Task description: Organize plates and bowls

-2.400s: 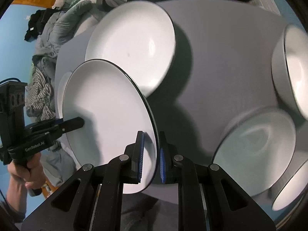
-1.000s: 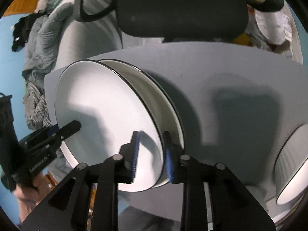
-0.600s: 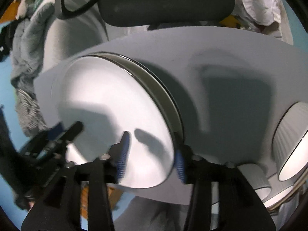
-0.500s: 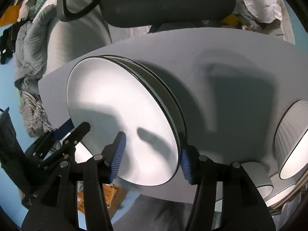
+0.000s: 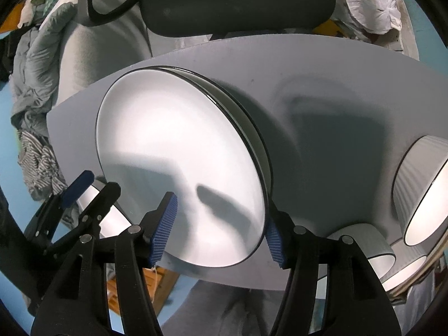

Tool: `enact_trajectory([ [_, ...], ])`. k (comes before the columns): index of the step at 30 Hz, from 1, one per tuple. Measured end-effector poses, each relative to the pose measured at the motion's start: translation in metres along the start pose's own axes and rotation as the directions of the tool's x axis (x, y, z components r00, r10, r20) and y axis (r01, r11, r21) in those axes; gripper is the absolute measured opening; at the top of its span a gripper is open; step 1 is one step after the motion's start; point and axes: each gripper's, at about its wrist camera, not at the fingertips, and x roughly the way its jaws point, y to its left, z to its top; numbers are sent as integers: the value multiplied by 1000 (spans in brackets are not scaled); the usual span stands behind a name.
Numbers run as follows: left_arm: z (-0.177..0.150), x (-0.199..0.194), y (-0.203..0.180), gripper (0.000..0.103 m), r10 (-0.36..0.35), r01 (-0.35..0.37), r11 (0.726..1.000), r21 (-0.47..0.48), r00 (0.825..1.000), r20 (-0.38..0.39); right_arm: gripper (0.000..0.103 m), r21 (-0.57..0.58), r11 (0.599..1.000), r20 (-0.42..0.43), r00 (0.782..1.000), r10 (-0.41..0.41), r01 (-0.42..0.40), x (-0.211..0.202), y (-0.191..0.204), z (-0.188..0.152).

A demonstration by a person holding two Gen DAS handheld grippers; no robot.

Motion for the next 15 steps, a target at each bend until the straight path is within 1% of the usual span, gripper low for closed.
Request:
enact_trajectory([
  [3,-3,-4,-3,61,1,-1,1000,6,1000,11,60,-19,999,0,1000,-27,27,-1,4,-3],
  [4,-4,-4,-5,61,0,0,1000,8,1000,13,63,-30,999,0,999,-39,39,-1,5,-3],
  [7,-7,-7,-6,61,-9,8,1000,9,1000,16,66,-61,993,17,995,-103,104,-1,8,-7],
  [11,-10,-11,-6,62,-23,23,1000,-4,1000,18,66,-70,992,20,994,-103,104,1,8,-12],
  [15,-17,-19,-5,62,-21,21,1000,-17,999,35,66,-85,983,71,985,-154,160,-4,6,-18],
])
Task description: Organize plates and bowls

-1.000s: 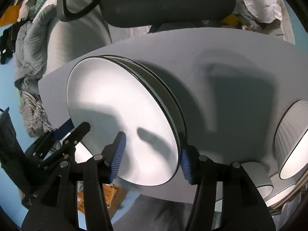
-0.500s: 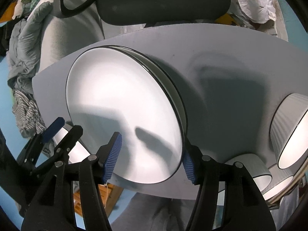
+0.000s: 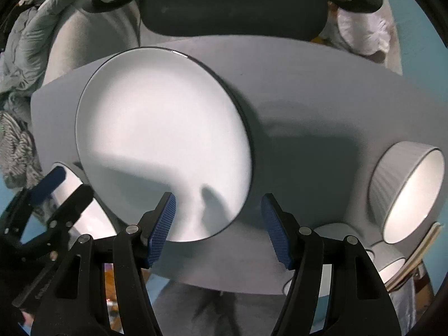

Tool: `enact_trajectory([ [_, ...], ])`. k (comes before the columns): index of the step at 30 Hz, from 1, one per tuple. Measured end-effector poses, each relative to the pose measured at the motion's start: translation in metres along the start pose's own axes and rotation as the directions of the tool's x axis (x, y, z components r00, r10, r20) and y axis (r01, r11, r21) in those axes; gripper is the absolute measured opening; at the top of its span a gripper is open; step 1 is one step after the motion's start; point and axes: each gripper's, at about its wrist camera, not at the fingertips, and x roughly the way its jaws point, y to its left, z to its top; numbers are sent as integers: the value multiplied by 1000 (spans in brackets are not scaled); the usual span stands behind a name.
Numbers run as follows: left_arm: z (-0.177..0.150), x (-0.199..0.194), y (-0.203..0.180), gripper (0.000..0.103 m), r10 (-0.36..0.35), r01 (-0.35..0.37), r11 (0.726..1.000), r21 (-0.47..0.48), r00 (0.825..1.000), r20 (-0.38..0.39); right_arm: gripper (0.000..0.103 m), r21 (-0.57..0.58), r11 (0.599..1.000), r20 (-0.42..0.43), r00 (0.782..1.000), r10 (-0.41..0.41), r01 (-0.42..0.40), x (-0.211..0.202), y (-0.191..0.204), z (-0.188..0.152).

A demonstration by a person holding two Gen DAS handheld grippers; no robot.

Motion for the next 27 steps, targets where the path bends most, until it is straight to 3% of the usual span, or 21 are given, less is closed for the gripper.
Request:
enact_trajectory([
  [7,-13,-31,-1,68,46,-46,999,6,997,65,67,-49,995,118,990,-79,85,-25,2,-20],
  [12,-22,-56,2,73,65,-66,998,7,991,114,68,-69,986,200,971,-134,150,-39,2,-35],
  [15,-28,-72,6,73,75,-75,997,-9,985,154,69,-84,982,242,960,-143,168,-48,6,-45],
  [17,-32,-82,10,79,62,-59,998,-24,984,168,69,-96,982,262,956,-135,165,-55,10,-50],
  [20,-40,-92,16,79,43,-34,998,-52,984,175,69,-111,982,286,951,-113,150,-62,15,-57],
  [27,-57,-106,30,80,37,-16,995,-100,977,210,69,-169,965,355,926,-128,198,-84,30,-73],
])
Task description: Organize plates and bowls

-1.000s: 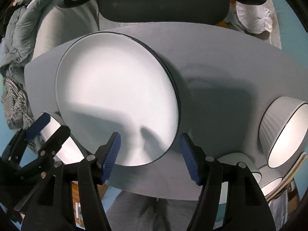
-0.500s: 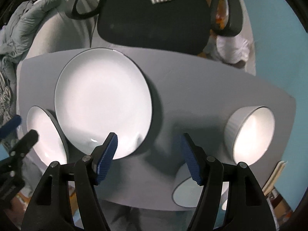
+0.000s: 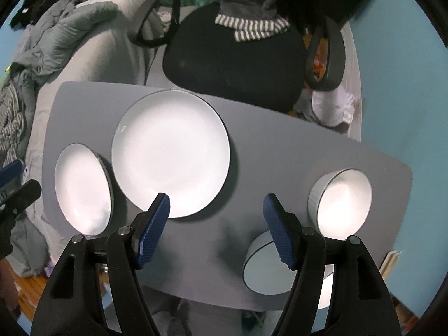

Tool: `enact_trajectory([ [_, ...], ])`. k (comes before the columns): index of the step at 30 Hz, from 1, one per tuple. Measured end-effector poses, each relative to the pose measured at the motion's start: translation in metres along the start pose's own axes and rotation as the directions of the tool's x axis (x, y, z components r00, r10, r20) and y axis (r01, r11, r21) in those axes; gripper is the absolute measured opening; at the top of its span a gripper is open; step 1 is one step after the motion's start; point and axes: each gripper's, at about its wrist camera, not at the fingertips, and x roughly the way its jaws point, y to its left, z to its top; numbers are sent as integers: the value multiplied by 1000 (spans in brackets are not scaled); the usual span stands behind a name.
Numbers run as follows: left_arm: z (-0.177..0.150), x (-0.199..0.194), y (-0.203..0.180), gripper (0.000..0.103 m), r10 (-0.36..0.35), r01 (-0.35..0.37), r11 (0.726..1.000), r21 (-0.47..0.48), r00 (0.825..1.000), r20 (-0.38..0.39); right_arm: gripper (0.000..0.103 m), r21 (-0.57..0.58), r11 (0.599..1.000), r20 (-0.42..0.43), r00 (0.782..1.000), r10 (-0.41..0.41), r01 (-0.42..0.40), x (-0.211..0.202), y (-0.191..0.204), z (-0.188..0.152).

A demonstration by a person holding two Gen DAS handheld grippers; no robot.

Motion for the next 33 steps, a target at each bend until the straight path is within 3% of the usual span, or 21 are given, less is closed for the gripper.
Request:
enact_trajectory([
  [8,-20,-16,20,80,-20,23,997,-69,999,35,69,-59,998,69,997,33,-29,-24,13,-8],
  [13,-32,-33,24,80,-8,13,997,-71,997,83,69,-80,997,116,993,13,-4,-40,22,-15],
  [20,-50,-52,31,80,-46,55,996,-65,991,128,69,-122,993,214,977,17,10,-68,38,-23],
  [25,-62,-62,38,80,-31,40,998,-57,987,155,70,-159,987,272,962,29,15,-82,56,-32],
  [33,-83,-77,61,80,2,14,996,-90,983,181,70,-213,977,287,956,63,0,-87,86,-42],
])
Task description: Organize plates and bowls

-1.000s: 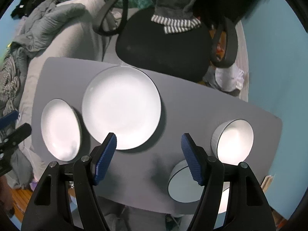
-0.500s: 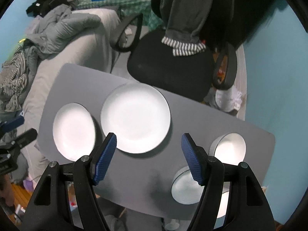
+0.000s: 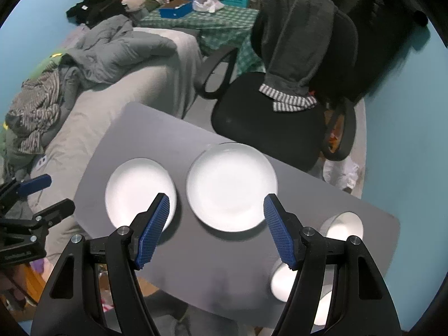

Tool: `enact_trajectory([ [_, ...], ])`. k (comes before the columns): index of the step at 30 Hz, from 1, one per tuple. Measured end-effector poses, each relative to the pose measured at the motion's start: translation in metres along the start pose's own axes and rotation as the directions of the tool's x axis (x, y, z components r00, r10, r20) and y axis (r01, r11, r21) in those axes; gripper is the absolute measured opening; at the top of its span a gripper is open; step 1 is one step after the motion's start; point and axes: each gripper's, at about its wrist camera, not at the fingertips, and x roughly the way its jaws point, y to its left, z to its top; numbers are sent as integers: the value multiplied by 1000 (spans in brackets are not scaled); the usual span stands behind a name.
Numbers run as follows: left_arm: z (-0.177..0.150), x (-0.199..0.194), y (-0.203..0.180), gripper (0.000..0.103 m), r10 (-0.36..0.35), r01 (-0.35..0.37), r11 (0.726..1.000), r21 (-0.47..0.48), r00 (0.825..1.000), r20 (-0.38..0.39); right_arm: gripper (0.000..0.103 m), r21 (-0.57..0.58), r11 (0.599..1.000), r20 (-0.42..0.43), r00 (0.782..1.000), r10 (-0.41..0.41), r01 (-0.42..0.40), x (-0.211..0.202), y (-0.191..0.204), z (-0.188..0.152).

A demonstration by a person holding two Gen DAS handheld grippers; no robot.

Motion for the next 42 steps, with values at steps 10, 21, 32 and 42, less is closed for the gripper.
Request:
enact_trajectory([
  [10,-21,-1,37,80,38,-39,996,-83,999,-9,70,-80,996,-15,1000,26,-27,4,37,0],
  [21,-39,27,69,80,40,-51,979,-197,997,-60,70,-231,971,-46,997,55,-64,28,71,14],
  [32,-43,76,101,80,15,-49,940,-338,995,-101,70,-284,925,-216,957,195,-253,110,83,34],
  [42,-41,122,115,80,27,-65,929,-365,994,-106,70,-270,906,-351,909,223,-327,192,92,57],
])
